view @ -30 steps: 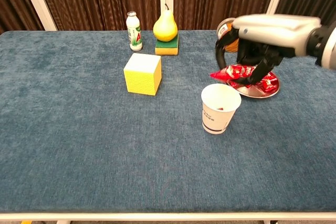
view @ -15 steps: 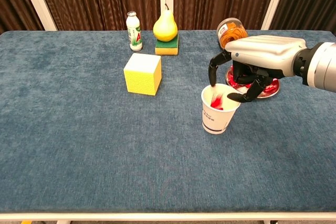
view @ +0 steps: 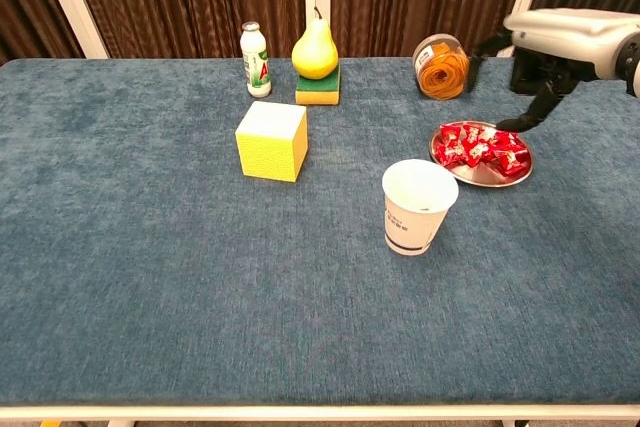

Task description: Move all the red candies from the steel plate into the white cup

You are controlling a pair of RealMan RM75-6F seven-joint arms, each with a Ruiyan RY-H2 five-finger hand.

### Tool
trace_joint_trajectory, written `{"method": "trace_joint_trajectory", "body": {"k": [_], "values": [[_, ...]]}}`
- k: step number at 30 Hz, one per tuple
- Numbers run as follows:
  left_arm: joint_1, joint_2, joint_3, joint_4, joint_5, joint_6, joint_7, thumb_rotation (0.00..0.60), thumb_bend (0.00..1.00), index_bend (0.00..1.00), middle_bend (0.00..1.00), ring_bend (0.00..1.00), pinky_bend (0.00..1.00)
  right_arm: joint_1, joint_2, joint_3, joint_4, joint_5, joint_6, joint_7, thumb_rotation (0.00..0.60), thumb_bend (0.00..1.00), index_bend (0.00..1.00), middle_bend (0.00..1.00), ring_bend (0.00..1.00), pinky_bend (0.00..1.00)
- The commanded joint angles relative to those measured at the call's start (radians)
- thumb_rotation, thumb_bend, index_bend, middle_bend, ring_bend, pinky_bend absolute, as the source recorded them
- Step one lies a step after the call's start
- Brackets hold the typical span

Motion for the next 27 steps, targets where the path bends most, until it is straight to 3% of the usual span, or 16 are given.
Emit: {"method": "trace_joint_trajectory", "body": {"k": [1, 9, 22, 25, 27], "values": [[0.002, 0.002, 0.001, -0.002, -0.002, 0.001, 0.002, 0.6, 0.0, 0.22, 0.21, 0.21, 0.2, 0.036, -0.093, -0.001, 0.146, 0.097, -0.069, -0.048, 0.6, 0.16, 0.39, 1.0, 1.0, 1.0], [0.013, 0.007, 0.004, -0.009, -0.009, 0.008, 0.003, 0.6, 0.0, 0.22, 0.21, 0.21, 0.2, 0.089, -0.242, -0.001, 0.335, 0.156, -0.139, -0.082, 0.6, 0.21, 0.41, 1.0, 1.0, 1.0], [0.019, 0.006, 0.004, 0.004, -0.015, 0.008, -0.011, 0.6, 0.0, 0.22, 0.21, 0.21, 0.2, 0.136, -0.356, 0.015, 0.487, 0.192, -0.177, -0.123, 0.6, 0.24, 0.45, 1.0, 1.0, 1.0], [0.02, 0.005, 0.005, 0.008, -0.016, 0.007, -0.015, 0.6, 0.0, 0.22, 0.21, 0.21, 0.2, 0.137, -0.367, 0.017, 0.499, 0.194, -0.175, -0.127, 0.6, 0.27, 0.5, 1.0, 1.0, 1.0], [0.02, 0.003, 0.004, 0.011, -0.015, 0.008, -0.018, 0.6, 0.0, 0.22, 0.21, 0.21, 0.2, 0.136, -0.372, 0.019, 0.506, 0.196, -0.169, -0.13, 0.6, 0.32, 0.58, 1.0, 1.0, 1.0]]}}
